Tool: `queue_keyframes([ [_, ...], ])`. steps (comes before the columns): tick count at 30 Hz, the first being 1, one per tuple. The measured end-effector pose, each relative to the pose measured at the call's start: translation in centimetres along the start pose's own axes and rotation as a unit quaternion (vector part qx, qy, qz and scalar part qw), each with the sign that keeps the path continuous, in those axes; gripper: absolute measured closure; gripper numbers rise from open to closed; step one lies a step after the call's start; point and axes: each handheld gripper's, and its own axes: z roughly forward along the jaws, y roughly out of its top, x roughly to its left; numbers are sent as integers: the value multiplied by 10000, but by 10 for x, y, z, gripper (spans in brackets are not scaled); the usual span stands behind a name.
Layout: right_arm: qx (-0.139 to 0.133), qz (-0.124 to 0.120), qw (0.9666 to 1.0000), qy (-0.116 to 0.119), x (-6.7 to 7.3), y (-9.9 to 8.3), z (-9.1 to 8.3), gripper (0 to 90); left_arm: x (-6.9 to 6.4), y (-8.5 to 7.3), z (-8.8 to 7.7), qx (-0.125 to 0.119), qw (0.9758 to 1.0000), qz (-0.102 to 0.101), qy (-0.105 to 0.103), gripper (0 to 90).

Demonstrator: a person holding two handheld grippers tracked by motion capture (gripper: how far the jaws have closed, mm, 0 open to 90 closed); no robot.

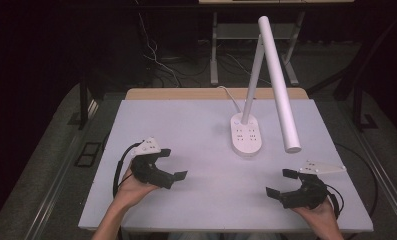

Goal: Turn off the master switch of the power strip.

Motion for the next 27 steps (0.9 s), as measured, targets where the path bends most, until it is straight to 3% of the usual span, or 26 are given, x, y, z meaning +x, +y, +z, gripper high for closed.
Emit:
queue_keyframes([
  [14, 5, 3, 10000, 9, 0, 0, 0, 2, 6, 28, 15, 156, 9997, 152, -94, 6],
  [27, -4, 71, 10000, 1, -1, 0, -1, 2, 22, 52, 24, 253, 9994, 210, -45, 9],
])
